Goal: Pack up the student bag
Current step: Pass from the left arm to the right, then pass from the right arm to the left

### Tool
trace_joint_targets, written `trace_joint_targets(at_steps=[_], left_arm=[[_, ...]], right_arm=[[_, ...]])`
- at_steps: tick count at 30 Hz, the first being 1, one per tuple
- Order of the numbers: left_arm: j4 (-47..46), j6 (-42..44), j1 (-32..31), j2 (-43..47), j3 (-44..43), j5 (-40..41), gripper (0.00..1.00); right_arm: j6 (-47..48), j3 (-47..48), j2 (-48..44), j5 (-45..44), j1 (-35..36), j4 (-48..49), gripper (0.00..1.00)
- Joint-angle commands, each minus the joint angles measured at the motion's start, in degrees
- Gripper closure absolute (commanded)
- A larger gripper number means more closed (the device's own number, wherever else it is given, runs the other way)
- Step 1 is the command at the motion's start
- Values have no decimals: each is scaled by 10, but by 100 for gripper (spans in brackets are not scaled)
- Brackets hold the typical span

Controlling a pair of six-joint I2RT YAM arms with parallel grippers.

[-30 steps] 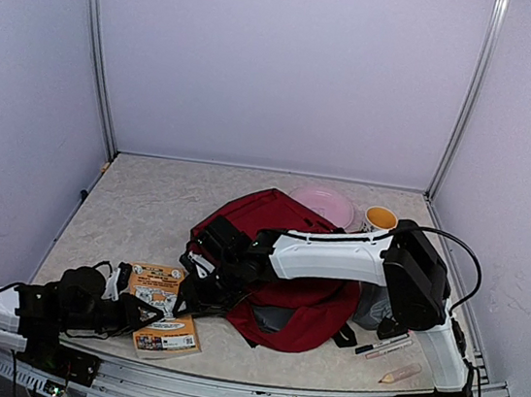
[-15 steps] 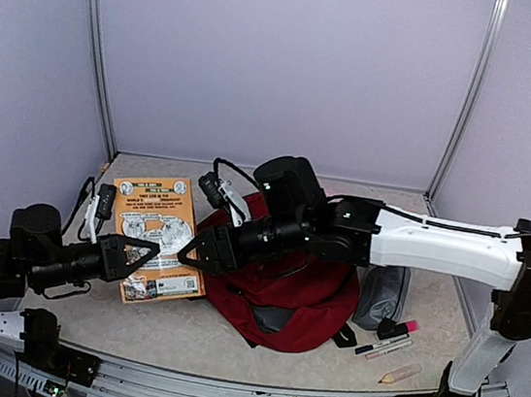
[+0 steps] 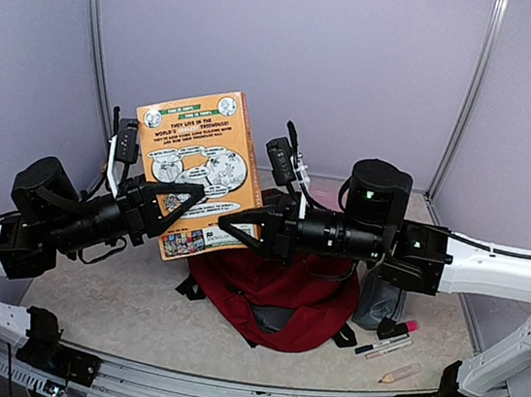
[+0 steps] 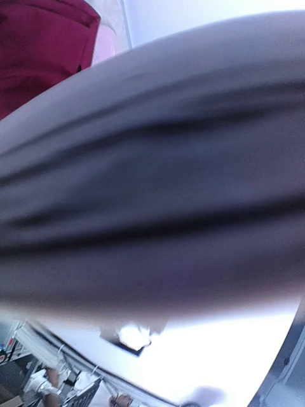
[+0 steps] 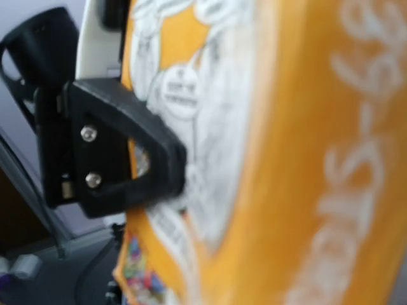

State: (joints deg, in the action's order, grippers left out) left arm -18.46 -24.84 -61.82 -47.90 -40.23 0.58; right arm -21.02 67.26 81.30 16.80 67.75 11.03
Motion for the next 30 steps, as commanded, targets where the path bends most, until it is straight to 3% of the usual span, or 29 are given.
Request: trace_joint_targets(at_steps=[1, 2, 3, 4, 7, 8, 12, 17, 22, 26, 30], left_arm=[[-108, 27, -2, -16, -27, -58, 100], [-106, 24, -1, -19, -26, -56, 100], [-103, 20, 0, -20, -24, -53, 100], [-99, 15, 3, -20, -21, -50, 94], [-21, 33, 15, -23, -28, -31, 11], [23, 57, 22, -26, -35, -13, 2], [166, 67, 96, -26, -51, 39, 1], [137, 59, 209, 10, -24, -101, 1], [136, 152, 176, -40, -64, -304, 1], [226, 243, 103, -124, -155, -374, 1], [247, 253, 96, -186, -202, -409, 1]], right_arm=[[27, -29, -32, 4, -1, 58, 91], [24, -38, -41, -3, -5, 56, 100], [20, -44, -50, -7, -12, 50, 100], [18, -48, -58, -3, -21, 40, 100], [32, -40, -90, 22, -56, -43, 100], [46, -28, -102, 30, -72, -93, 100], [136, 28, -142, 18, -121, -354, 100], [202, 76, -170, 21, -122, -558, 100], [244, 118, -157, 74, -123, -617, 100], [276, 165, -103, 105, -117, -654, 100], [302, 189, -69, 132, -105, -657, 100]])
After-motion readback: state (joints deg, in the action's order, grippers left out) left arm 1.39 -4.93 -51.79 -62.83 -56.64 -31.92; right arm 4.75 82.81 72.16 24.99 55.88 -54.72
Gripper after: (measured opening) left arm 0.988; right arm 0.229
